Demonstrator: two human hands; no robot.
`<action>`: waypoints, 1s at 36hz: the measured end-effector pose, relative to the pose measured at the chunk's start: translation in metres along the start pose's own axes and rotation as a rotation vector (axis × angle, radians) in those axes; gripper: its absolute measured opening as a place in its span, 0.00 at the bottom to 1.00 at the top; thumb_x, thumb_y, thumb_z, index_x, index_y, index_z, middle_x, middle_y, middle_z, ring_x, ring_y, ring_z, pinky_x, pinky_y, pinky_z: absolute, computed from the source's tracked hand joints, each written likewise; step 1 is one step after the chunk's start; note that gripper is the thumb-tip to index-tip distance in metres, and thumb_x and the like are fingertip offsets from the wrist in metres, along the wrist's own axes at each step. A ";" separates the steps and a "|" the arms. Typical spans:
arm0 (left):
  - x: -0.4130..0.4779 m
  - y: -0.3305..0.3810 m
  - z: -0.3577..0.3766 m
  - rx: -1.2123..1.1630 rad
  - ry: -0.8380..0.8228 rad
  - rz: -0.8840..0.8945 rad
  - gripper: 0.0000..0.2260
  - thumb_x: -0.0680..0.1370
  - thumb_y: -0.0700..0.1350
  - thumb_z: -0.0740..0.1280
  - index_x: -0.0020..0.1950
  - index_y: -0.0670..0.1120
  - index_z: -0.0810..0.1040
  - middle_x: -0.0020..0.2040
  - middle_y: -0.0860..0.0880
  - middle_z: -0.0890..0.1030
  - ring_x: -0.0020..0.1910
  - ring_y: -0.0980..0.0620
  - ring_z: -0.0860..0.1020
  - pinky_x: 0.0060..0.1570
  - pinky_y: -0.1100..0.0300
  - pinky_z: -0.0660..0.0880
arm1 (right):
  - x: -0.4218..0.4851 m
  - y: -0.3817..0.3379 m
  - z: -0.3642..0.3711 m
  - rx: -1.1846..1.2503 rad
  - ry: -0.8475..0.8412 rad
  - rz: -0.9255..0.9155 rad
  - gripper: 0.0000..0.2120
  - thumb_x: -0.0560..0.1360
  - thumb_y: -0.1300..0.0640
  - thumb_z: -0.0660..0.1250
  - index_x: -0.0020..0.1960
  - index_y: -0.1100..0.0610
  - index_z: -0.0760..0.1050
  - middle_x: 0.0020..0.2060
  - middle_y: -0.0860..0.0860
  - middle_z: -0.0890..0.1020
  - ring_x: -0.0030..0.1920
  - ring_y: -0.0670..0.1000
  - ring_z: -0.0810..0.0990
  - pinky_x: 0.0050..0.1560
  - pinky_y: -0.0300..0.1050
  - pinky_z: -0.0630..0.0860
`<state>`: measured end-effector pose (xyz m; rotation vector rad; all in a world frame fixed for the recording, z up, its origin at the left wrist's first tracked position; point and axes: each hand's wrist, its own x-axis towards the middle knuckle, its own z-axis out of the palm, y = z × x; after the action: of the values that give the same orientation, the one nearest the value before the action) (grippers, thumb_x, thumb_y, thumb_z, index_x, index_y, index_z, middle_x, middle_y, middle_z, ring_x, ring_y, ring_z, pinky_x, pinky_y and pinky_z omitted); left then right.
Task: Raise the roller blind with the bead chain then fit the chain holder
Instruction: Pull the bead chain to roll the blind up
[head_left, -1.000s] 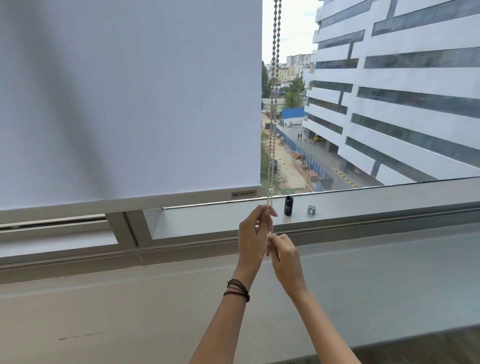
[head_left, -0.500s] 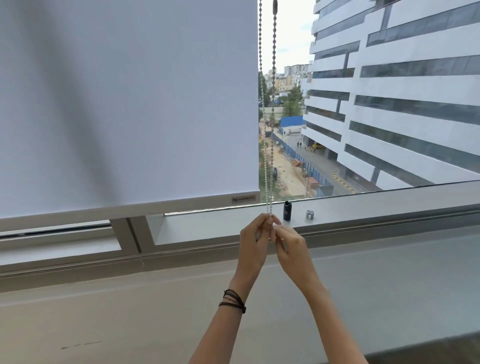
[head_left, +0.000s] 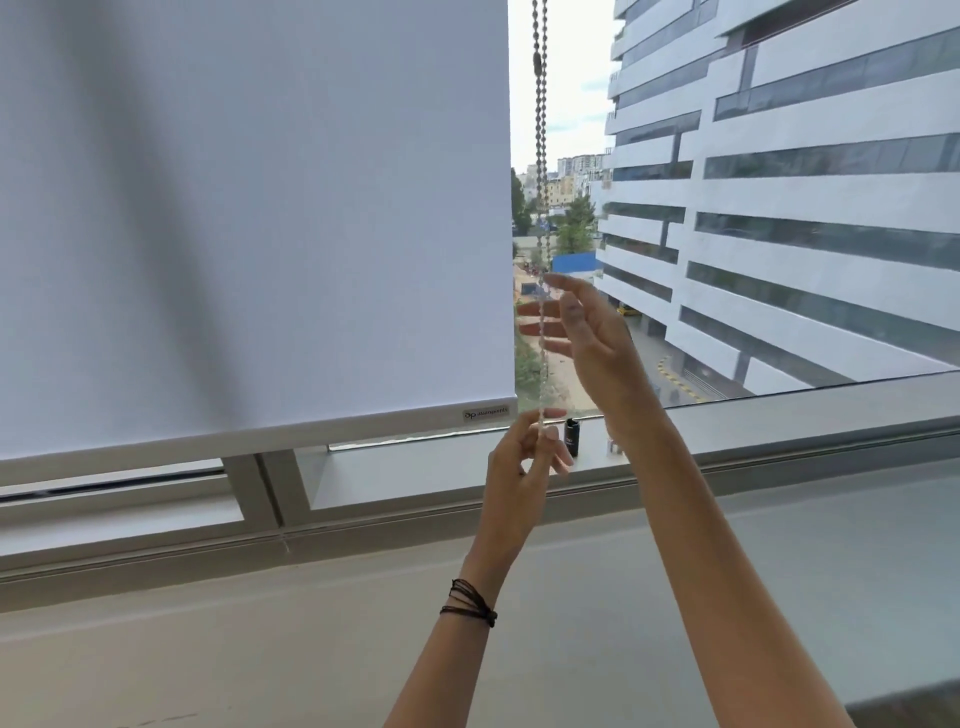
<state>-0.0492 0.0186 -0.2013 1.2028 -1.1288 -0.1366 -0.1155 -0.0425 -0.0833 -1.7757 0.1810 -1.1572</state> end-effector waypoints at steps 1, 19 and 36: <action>0.003 0.005 0.000 0.008 0.005 0.020 0.08 0.82 0.41 0.58 0.56 0.47 0.76 0.33 0.52 0.79 0.32 0.56 0.78 0.38 0.60 0.77 | 0.004 -0.006 0.001 -0.035 0.004 -0.038 0.15 0.82 0.59 0.51 0.66 0.62 0.65 0.50 0.55 0.80 0.44 0.46 0.81 0.44 0.31 0.76; 0.050 0.084 -0.016 0.050 0.122 0.235 0.09 0.83 0.42 0.52 0.59 0.47 0.70 0.31 0.52 0.75 0.26 0.53 0.70 0.30 0.58 0.70 | 0.041 -0.079 0.032 -0.243 0.100 -0.200 0.21 0.80 0.57 0.57 0.71 0.58 0.60 0.64 0.55 0.71 0.62 0.50 0.73 0.63 0.46 0.71; 0.045 0.095 -0.032 0.019 0.112 0.246 0.11 0.83 0.41 0.56 0.44 0.49 0.74 0.26 0.54 0.70 0.26 0.58 0.69 0.29 0.71 0.66 | 0.046 -0.089 0.049 -0.064 0.307 -0.360 0.11 0.80 0.62 0.55 0.58 0.62 0.73 0.30 0.48 0.77 0.24 0.41 0.71 0.29 0.39 0.72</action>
<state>-0.0463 0.0521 -0.0961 1.0648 -1.1711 0.1281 -0.0847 0.0086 0.0104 -1.7206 0.0803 -1.7007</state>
